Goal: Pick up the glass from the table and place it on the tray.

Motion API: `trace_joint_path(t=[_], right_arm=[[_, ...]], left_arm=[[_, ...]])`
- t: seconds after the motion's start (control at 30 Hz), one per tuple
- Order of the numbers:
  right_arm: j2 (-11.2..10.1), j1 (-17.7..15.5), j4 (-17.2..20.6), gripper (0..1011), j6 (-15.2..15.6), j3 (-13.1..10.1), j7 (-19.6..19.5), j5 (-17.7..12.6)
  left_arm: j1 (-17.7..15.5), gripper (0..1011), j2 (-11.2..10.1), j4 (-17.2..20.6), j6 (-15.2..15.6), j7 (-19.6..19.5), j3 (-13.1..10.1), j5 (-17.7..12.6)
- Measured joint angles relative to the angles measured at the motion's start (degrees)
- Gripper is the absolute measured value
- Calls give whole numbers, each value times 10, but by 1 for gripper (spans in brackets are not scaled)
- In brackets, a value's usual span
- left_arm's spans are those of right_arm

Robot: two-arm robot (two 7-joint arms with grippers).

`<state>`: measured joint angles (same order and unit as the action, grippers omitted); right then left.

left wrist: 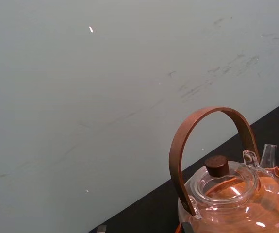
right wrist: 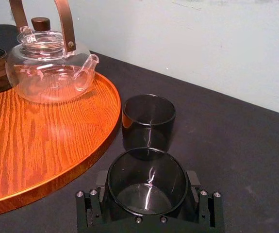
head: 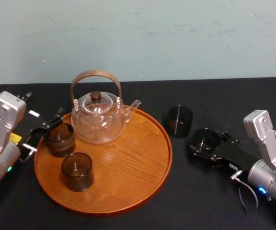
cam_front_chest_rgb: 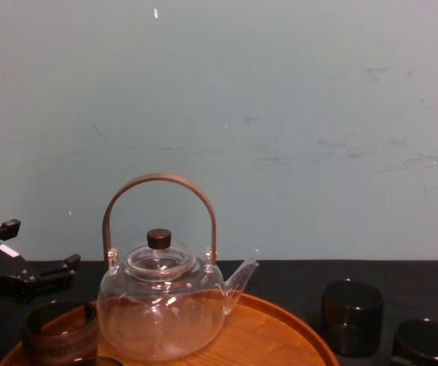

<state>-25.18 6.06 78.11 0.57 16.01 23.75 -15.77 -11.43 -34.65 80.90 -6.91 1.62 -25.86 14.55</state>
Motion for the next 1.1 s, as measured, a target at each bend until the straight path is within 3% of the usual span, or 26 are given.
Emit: trace_joint_path(t=[0.97, 1.1], right_arm=[[1, 6, -13, 1002, 8, 1, 7, -9], [1, 6, -13, 943, 8, 1, 7, -9]], left_arm=[[0, 1001, 0, 0, 0, 0, 0, 0], [0, 1002, 0, 0, 0, 0, 0, 0]])
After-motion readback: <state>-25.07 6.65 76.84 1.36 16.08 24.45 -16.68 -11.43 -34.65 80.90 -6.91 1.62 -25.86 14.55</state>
